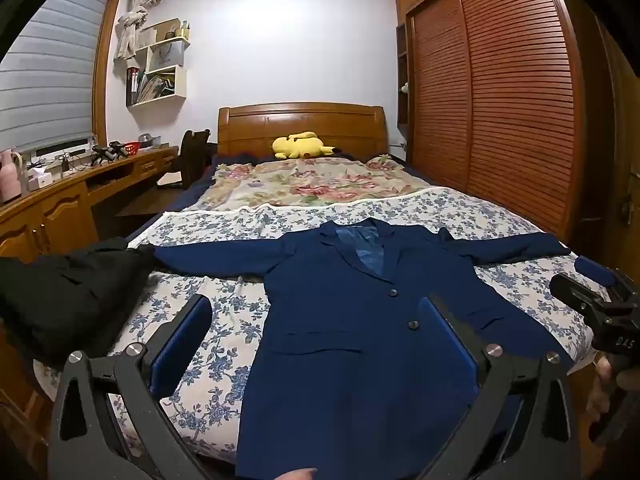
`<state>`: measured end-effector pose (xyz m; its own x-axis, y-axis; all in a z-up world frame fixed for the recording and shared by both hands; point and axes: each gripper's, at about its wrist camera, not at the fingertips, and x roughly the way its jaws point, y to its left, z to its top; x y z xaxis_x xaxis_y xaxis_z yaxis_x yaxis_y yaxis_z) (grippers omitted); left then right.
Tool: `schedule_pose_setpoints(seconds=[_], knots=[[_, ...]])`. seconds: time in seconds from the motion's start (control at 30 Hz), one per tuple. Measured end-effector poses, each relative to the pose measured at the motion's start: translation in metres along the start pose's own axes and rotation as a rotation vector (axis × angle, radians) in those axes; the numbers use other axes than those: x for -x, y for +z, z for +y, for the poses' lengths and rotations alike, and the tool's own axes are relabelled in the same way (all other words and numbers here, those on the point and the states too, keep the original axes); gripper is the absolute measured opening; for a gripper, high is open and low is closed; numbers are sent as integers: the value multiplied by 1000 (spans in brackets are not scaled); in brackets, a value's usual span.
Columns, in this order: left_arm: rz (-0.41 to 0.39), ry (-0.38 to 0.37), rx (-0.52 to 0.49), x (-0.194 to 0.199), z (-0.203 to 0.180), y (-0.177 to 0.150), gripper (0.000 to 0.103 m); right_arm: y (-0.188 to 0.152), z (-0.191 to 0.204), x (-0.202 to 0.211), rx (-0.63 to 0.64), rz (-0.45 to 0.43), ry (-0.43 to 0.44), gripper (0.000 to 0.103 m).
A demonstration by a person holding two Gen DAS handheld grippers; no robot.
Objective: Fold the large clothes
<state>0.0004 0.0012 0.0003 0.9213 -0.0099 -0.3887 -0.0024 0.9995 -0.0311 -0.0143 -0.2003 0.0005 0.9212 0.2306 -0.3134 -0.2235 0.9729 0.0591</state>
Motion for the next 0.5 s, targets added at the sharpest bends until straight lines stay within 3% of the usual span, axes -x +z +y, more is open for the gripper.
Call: schedule_pose_setpoints(seconds=[0.5], knots=[[-8,10,-15,1,-1,0,103,2,4,2,2,-9,-3,103]])
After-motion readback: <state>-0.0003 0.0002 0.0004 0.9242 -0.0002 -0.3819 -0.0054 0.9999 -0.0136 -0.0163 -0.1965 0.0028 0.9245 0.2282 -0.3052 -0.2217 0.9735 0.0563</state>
